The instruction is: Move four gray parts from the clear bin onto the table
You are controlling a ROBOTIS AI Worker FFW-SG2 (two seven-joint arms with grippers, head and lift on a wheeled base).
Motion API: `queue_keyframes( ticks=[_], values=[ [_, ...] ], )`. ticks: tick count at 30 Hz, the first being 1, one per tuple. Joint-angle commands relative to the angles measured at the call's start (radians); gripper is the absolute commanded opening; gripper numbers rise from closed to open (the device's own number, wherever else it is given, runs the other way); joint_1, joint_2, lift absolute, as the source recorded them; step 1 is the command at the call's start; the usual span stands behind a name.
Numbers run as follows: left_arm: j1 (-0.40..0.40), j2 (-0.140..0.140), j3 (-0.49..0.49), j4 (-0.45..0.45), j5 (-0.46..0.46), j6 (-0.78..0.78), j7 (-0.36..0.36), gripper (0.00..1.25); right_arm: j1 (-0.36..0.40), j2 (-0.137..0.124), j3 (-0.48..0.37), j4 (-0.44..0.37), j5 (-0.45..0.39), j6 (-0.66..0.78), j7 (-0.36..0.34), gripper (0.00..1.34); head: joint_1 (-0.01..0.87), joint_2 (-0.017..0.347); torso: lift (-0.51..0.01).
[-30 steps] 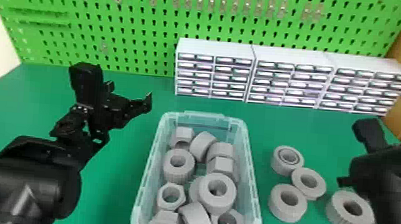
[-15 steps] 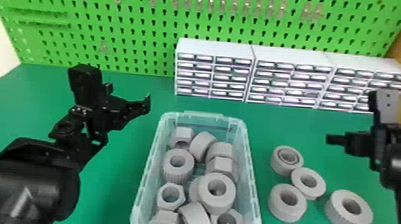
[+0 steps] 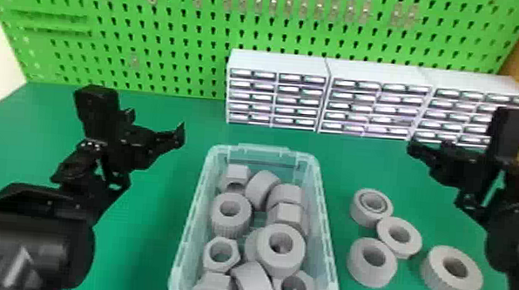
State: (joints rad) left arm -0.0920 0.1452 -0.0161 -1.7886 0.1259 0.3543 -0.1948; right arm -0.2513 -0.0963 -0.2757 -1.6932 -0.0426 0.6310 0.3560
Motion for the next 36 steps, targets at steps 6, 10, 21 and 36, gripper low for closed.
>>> queue_keyframes(
  ticks=[6, 10, 21, 36],
  values=[
    [-0.003, -0.013, 0.033, -0.02, -0.015, -0.003, 0.0, 1.13, 0.047, 0.0, 0.03, -0.094, -0.174, -0.036, -0.019, 0.82, 0.678, 0.034, -0.05],
    [-0.014, -0.013, 0.035, -0.032, -0.015, -0.005, 0.0, 1.13, 0.056, -0.002, 0.036, -0.125, -0.203, -0.036, -0.02, 0.82, 0.678, 0.034, -0.05],
    [-0.017, -0.021, 0.054, -0.069, -0.02, -0.043, 0.012, 1.13, 0.11, -0.022, -0.046, -0.174, -0.289, -0.036, -0.02, 0.82, 0.678, 0.034, -0.05],
    [-0.02, -0.024, 0.054, -0.078, -0.019, -0.052, 0.014, 1.13, 0.135, -0.02, -0.103, -0.19, -0.296, -0.047, -0.02, 0.82, 0.678, 0.034, -0.05]
  ],
)
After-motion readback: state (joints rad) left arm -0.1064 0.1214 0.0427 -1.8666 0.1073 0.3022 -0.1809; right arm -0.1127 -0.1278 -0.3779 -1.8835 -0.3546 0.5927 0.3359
